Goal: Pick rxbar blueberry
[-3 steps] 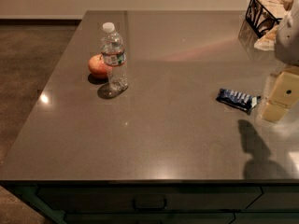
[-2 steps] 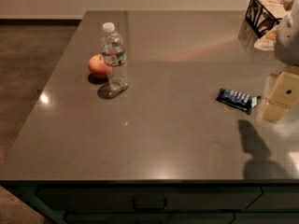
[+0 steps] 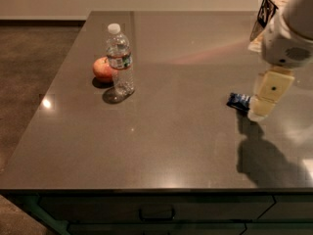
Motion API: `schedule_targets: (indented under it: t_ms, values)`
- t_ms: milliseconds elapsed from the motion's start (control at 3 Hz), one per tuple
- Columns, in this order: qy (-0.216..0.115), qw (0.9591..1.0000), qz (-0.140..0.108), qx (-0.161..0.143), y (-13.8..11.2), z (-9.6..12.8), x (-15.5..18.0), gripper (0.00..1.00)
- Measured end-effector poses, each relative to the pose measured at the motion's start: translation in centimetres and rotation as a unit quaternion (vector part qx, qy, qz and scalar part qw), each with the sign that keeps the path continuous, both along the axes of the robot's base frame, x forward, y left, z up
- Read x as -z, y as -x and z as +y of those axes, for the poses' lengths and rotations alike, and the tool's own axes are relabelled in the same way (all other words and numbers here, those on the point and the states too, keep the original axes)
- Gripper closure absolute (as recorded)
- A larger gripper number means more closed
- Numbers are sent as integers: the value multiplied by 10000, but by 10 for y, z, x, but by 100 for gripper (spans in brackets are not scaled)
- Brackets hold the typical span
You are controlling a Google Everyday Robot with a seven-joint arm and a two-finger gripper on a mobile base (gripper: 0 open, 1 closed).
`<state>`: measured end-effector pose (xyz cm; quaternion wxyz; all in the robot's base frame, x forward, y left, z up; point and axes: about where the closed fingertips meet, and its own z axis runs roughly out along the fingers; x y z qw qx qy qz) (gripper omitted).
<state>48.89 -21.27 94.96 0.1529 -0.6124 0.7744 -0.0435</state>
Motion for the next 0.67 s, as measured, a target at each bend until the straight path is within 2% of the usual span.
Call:
schedule_targets:
  t_ms: [333,667]
  values:
    - [-76,9992,376,148,-33,-3,33,0]
    - [-397,9961,699,352,-47,-12,59,0]
